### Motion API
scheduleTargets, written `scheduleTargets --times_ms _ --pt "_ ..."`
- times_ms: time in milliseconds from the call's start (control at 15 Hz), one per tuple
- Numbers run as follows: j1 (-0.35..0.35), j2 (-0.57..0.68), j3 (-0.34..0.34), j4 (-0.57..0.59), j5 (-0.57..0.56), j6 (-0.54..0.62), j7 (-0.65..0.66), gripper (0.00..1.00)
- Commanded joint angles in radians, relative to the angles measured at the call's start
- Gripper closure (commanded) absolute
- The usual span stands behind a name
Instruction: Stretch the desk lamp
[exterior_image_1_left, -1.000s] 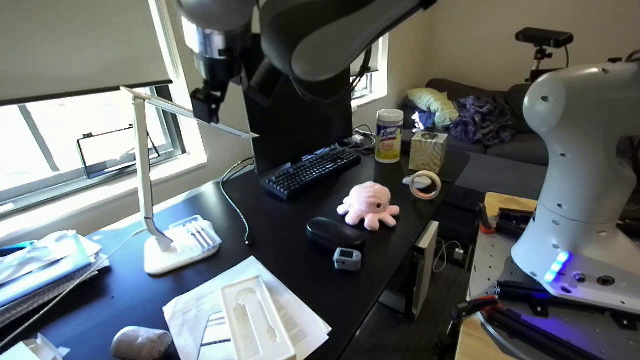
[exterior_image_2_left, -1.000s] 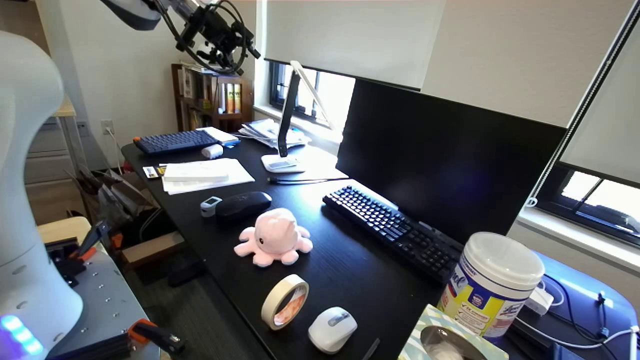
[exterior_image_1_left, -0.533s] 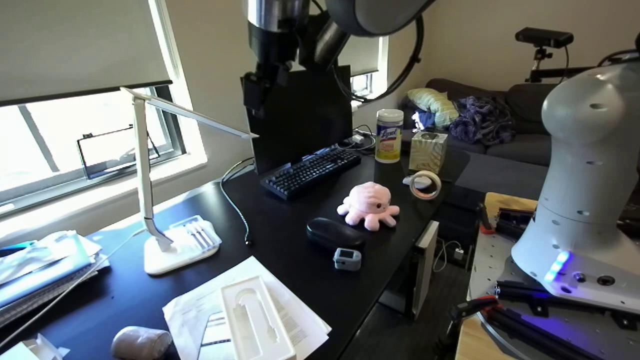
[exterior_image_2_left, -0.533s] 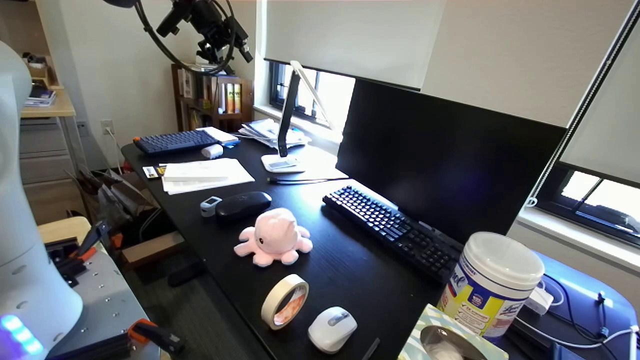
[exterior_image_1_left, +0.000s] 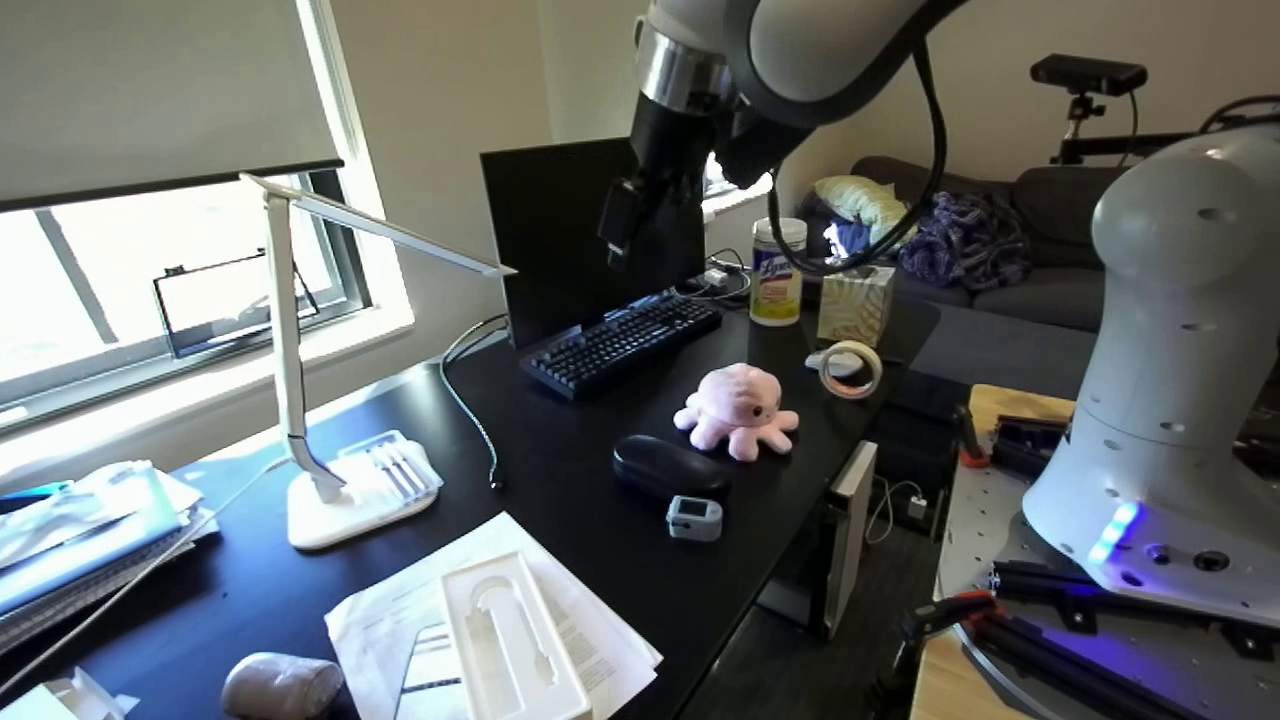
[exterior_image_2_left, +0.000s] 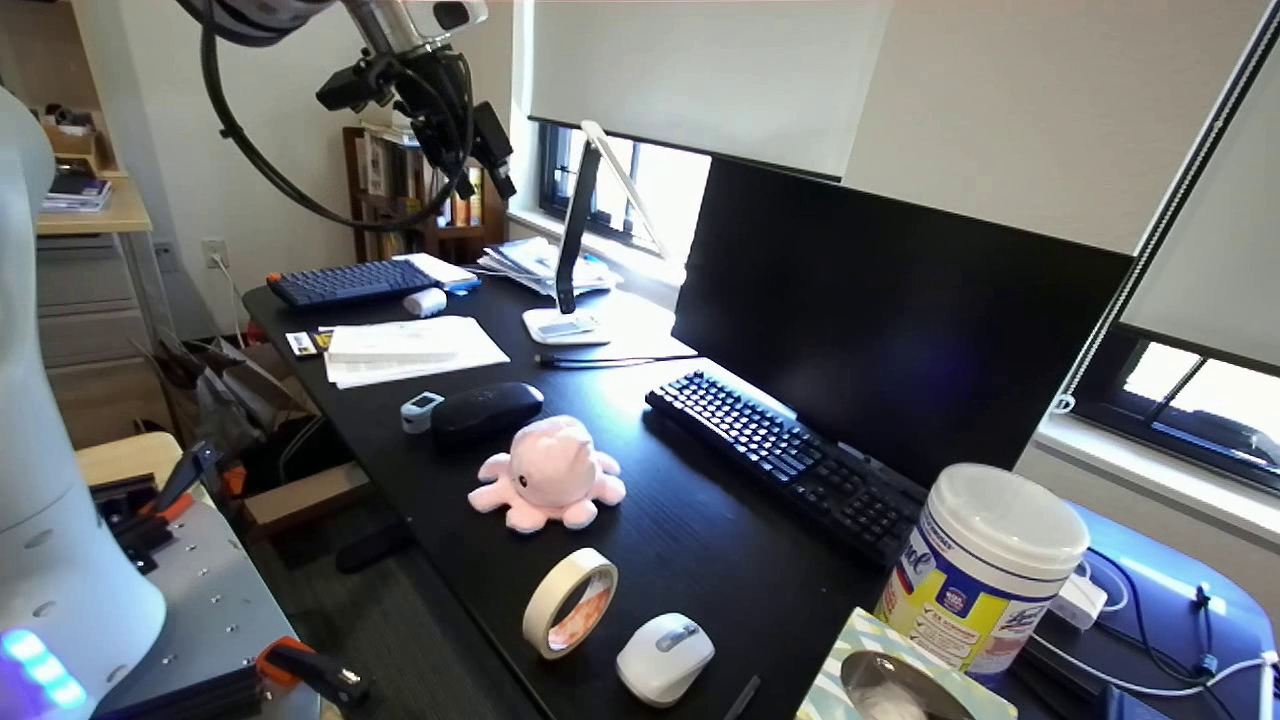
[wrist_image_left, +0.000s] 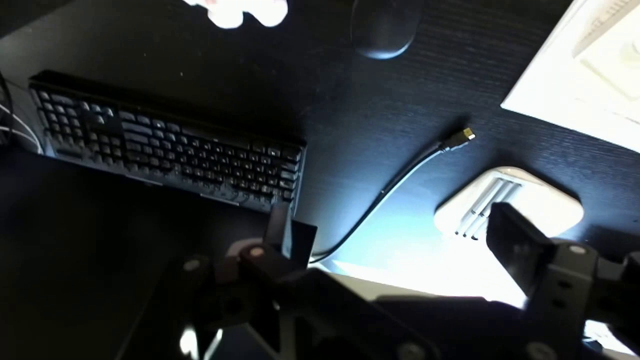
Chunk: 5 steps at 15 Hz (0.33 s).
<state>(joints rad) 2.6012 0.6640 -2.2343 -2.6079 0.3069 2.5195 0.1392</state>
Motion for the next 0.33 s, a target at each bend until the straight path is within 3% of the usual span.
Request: scheduleTargets --times_ms 0,67,267 --pt "-0.003 0.115 -0.055 -0.153 0.222 0.034 -0.267 0.0" --pt "-0.022 0.058 -0.014 -0.074 0.154 -0.003 -0.159 0.0" --pt "-0.017 0.088 -0.048 -0.133 0.195 0.011 -0.232 0.0"
